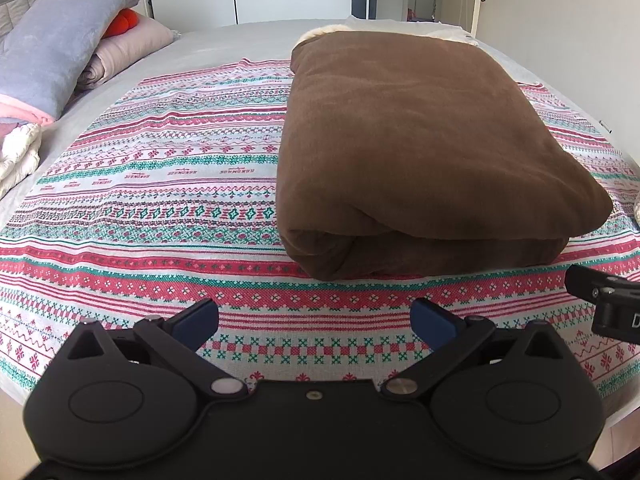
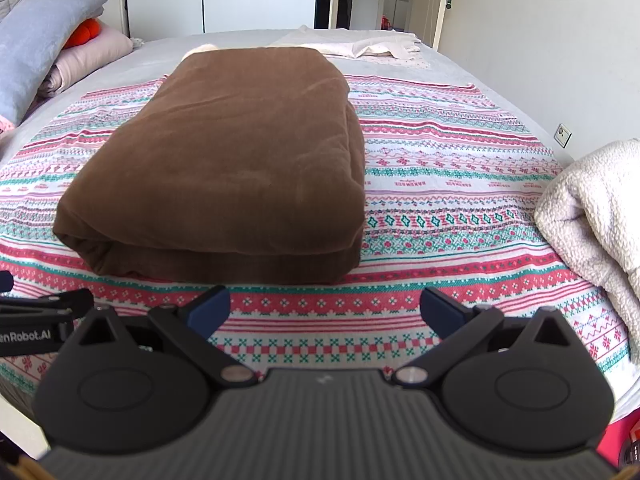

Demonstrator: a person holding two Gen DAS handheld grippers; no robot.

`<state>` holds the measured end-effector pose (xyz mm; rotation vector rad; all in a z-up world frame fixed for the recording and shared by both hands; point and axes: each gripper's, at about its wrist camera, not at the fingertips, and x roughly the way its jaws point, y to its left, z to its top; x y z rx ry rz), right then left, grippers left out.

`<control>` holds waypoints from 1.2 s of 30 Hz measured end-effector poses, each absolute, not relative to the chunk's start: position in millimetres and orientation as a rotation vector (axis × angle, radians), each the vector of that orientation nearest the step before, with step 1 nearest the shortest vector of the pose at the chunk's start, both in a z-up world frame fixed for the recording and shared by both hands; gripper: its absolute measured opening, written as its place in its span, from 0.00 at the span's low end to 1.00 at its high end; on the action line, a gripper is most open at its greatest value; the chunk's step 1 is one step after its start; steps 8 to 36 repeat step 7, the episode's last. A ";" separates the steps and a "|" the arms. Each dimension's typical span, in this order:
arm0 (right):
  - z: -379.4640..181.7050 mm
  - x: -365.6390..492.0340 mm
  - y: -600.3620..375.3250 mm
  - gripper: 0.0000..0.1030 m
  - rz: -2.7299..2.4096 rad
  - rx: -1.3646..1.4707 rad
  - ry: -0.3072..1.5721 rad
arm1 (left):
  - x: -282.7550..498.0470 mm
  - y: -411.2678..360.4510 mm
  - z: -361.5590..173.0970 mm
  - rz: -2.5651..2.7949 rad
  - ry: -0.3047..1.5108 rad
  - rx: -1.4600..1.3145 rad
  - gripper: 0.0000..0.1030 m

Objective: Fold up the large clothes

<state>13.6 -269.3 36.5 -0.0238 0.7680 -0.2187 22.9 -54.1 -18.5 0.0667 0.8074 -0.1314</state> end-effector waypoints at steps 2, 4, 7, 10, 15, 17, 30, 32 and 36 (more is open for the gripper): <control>36.5 13.8 -269.0 1.00 -0.220 -0.024 0.768 | 22.9 -53.4 -18.6 -0.134 0.808 0.067 1.00; 36.2 13.6 -269.4 1.00 -0.220 -0.024 0.770 | 22.3 -53.0 -18.7 -0.140 0.807 0.068 1.00; 36.2 13.7 -269.4 1.00 -0.220 -0.023 0.769 | 21.1 -52.3 -18.1 -0.155 0.802 0.067 1.00; 36.2 13.7 -269.4 1.00 -0.220 -0.023 0.769 | 21.1 -52.3 -18.1 -0.155 0.802 0.067 1.00; 36.2 13.7 -269.4 1.00 -0.220 -0.023 0.769 | 21.1 -52.3 -18.1 -0.155 0.802 0.067 1.00; 36.2 13.7 -269.4 1.00 -0.220 -0.023 0.769 | 21.1 -52.3 -18.1 -0.155 0.802 0.067 1.00; 36.2 13.7 -269.4 1.00 -0.220 -0.023 0.769 | 21.1 -52.3 -18.1 -0.155 0.802 0.067 1.00; 36.2 13.7 -269.4 1.00 -0.220 -0.023 0.769 | 21.1 -52.3 -18.1 -0.155 0.802 0.067 1.00; 36.2 13.7 -269.4 1.00 -0.220 -0.023 0.769 | 21.1 -52.3 -18.1 -0.155 0.802 0.067 1.00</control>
